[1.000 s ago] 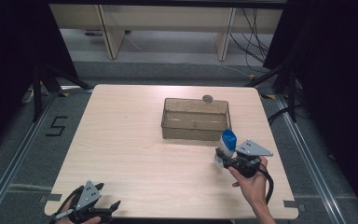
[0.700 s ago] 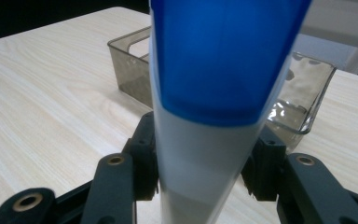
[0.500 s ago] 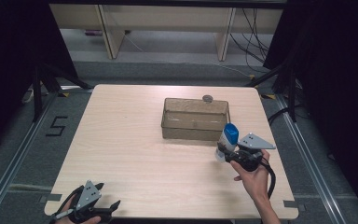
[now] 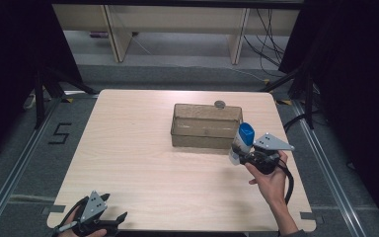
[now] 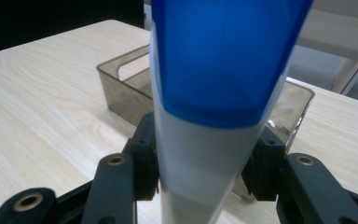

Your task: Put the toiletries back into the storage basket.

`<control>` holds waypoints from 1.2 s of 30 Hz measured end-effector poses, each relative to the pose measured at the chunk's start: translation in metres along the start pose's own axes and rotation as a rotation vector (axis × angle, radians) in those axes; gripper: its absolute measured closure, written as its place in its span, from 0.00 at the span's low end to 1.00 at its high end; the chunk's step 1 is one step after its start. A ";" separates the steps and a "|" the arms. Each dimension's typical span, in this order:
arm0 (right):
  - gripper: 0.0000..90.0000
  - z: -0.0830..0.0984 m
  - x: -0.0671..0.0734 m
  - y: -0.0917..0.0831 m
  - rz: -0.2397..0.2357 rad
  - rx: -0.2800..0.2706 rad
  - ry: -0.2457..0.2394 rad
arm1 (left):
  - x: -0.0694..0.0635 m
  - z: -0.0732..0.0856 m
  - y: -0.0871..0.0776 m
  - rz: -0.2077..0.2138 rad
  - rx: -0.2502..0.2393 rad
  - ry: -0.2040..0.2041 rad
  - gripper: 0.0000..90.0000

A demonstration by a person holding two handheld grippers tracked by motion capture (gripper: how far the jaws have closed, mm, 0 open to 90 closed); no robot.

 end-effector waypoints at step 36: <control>0.62 -0.038 -0.033 0.006 0.037 -0.027 0.003 | 0.001 0.001 0.002 -0.003 0.007 -0.008 0.18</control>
Point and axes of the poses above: each handheld gripper's, and its own axes: y roughly forward along the jaws, z roughly out of its underside, x roughly to its left, the point moved 8 cm from there along y, roughly forward along the jaws, and after that the axes turned 3 degrees about -y, right-handed, at the moved point
